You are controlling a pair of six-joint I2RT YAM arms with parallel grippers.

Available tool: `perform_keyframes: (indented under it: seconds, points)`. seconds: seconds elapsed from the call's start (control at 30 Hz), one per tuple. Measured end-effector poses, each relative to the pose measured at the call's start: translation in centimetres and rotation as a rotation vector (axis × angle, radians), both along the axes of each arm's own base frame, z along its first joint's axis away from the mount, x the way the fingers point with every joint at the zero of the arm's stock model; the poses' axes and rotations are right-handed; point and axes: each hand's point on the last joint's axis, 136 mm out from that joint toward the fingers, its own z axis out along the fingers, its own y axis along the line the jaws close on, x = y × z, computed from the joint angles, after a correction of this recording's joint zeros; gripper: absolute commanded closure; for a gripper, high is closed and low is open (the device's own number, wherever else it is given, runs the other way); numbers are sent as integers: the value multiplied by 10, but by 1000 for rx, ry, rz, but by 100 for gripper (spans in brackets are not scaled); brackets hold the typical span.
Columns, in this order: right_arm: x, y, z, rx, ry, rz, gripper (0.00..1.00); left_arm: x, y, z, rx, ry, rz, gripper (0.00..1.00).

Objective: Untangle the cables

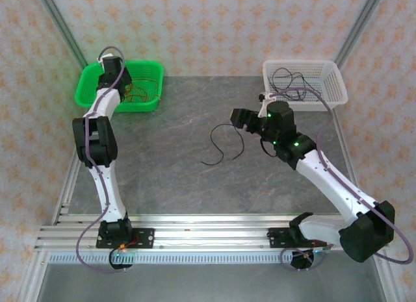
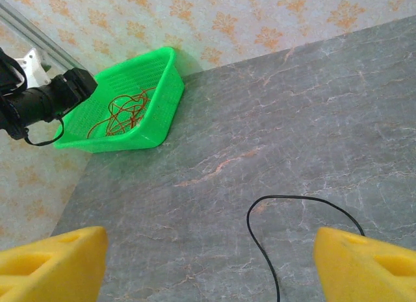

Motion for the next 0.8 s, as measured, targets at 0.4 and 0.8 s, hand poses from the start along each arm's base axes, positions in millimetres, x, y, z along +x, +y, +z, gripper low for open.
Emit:
perform_keyframes:
  seconds: [0.4, 0.8]
  points:
    - [30, 11, -69, -32, 214, -68, 28, -54, -45, 150, -96, -283, -145, 26]
    - [25, 59, -150, 267, 478, -116, 25, -103, -135, 165, -158, -275, -344, 24]
